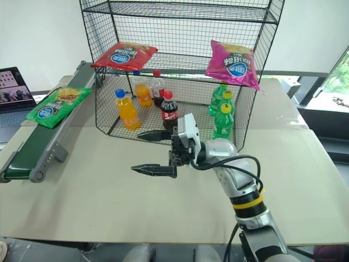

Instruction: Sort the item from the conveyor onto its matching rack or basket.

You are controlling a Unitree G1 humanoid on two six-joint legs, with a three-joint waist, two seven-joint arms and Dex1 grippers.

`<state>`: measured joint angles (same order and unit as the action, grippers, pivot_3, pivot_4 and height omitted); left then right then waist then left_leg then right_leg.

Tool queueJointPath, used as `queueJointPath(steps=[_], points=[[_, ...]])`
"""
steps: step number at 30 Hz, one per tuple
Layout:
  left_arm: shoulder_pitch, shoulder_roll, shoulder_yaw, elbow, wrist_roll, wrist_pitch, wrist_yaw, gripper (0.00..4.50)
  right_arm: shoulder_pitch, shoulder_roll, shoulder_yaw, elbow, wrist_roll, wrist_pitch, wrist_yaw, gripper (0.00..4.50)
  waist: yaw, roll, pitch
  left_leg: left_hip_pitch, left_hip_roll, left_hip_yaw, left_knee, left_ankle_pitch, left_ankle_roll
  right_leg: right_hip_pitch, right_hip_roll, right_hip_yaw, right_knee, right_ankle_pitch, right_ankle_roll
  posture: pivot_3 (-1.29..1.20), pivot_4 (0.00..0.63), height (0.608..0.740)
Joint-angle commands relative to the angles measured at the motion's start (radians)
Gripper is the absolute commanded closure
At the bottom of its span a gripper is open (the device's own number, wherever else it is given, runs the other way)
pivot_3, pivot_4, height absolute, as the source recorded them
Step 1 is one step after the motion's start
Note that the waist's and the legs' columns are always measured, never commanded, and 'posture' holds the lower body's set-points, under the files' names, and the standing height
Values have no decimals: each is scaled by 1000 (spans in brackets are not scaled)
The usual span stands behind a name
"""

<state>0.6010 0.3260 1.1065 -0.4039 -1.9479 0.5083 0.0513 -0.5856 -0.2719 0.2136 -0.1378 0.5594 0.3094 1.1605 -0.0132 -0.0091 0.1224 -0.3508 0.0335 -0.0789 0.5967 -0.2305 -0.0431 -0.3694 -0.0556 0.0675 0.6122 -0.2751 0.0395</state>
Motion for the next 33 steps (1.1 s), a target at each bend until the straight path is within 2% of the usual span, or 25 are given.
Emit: queueJointPath(steps=[1,15,33], points=[[-23,32,42,110,-24,40,-23,34,-44,27,-2,0,24,-40,49,0,1,-1,0,0,0,0,0,0,0,0,0,0,0,0,-1,0,150,738],[-98,191,-3,335,-20,168,-58,34,-44,20,-16,-22,10,-46,28,0,-5,-3,-2,0,0,0,-2,0,0,-1,0,0,1,-1,-1,0,150,738],[-209,286,-66,534,111,247,-124,34,-16,-25,-29,-92,21,-30,-25,0,-4,-3,-2,0,0,0,-5,0,-1,-2,0,0,0,-1,-1,0,150,738]])
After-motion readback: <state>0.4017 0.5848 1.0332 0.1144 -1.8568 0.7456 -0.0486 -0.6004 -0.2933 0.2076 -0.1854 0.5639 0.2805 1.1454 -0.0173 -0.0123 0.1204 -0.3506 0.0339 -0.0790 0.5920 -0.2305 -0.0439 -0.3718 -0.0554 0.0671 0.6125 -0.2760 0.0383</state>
